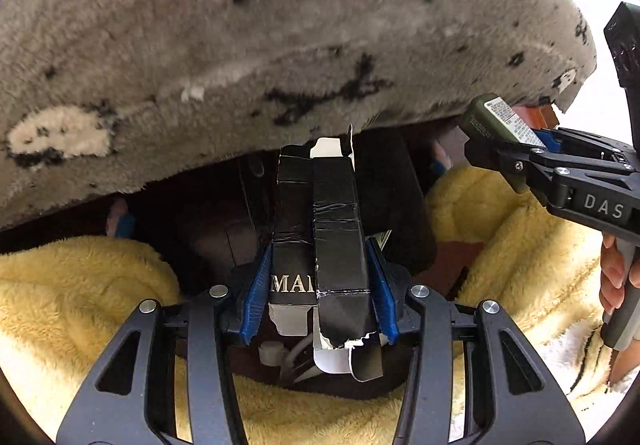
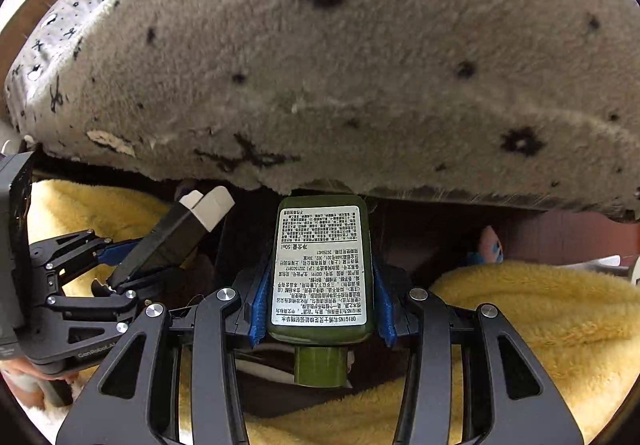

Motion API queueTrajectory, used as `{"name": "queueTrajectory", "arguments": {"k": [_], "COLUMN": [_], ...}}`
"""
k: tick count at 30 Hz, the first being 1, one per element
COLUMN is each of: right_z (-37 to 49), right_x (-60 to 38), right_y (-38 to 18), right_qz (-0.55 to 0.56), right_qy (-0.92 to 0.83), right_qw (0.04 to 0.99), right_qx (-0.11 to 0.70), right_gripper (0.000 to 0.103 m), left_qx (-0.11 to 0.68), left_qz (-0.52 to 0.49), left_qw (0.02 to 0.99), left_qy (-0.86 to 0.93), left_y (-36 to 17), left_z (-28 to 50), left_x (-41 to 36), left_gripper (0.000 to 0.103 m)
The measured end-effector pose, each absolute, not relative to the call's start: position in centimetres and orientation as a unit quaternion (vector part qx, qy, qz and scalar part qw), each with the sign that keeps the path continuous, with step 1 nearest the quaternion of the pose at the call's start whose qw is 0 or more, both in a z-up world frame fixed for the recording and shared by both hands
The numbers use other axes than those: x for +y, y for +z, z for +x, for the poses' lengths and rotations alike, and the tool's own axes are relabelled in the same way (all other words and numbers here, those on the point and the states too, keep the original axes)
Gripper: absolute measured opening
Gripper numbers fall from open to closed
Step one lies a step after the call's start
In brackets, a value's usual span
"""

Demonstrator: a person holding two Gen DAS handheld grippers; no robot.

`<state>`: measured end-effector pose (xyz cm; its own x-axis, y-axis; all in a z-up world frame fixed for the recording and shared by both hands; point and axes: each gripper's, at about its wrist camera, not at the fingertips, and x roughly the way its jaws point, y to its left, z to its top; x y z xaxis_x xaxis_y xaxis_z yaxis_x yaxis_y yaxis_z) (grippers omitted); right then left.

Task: Collect trash
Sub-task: 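Carry the black box and small green bottle down below the bed edge to the bin with both tools, then open both tools to drop the box and bottle into the bin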

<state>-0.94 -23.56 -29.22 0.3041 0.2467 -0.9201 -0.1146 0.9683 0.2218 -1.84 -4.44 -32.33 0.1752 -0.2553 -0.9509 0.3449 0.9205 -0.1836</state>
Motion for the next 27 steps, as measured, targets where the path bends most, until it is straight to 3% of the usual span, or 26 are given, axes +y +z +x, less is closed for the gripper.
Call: {"name": "queueTrajectory", "arguments": {"k": [27], "right_z": [2.4], "right_x": [-21.8], "right_y": [-32.6], "right_qz": [0.072], "right_qy": [0.133], "right_qw": [0.765], "right_qx": [0.626], "right_gripper": [0.044], "left_qx": [0.636], "left_qz": [0.025], "left_qw": [0.743], "left_qy": [-0.208], "left_y": [-34.9], "left_z": [-0.5], "left_x": [-5.4], "left_gripper": [0.044]}}
